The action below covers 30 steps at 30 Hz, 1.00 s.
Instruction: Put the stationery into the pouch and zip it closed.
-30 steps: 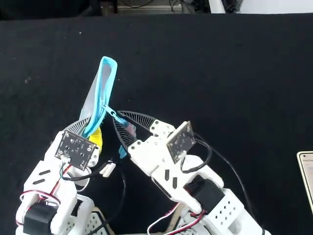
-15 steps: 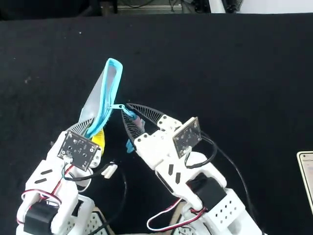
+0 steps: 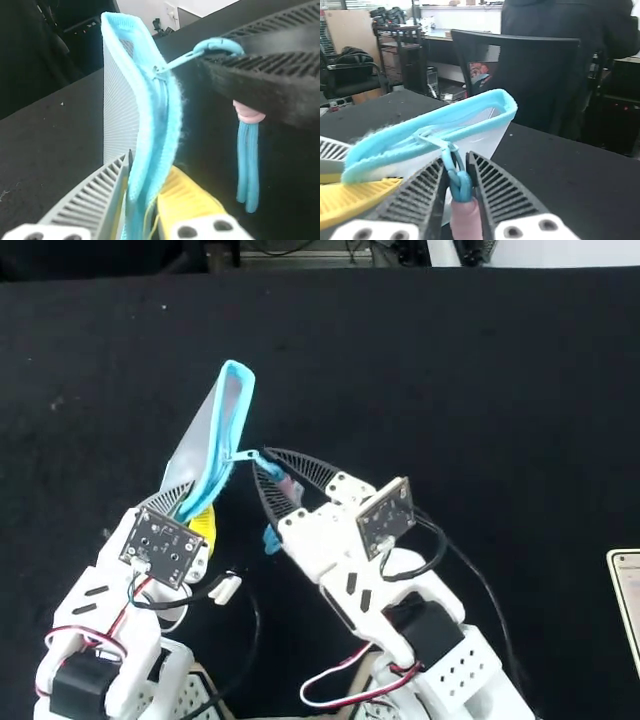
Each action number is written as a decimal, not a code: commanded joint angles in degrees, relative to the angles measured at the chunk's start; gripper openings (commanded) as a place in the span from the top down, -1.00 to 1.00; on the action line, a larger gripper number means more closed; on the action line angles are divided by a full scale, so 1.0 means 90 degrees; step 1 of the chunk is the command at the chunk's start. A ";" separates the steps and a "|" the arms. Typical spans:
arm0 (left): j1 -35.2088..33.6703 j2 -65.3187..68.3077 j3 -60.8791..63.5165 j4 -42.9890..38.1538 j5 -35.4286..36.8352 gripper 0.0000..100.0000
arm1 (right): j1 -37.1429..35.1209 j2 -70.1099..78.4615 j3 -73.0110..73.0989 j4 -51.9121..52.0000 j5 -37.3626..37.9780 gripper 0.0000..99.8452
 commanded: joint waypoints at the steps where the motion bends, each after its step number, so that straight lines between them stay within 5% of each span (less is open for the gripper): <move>1: 0.0034 0.0029 0.0024 0.0039 0.0000 0.94 | 0.0567 -0.0190 -0.0083 -0.0186 -0.0078 0.98; 30: 0.0630 0.0029 0.0005 0.0352 -0.0039 0.94 | 0.0752 0.0112 0.0024 -0.0625 -0.0088 0.98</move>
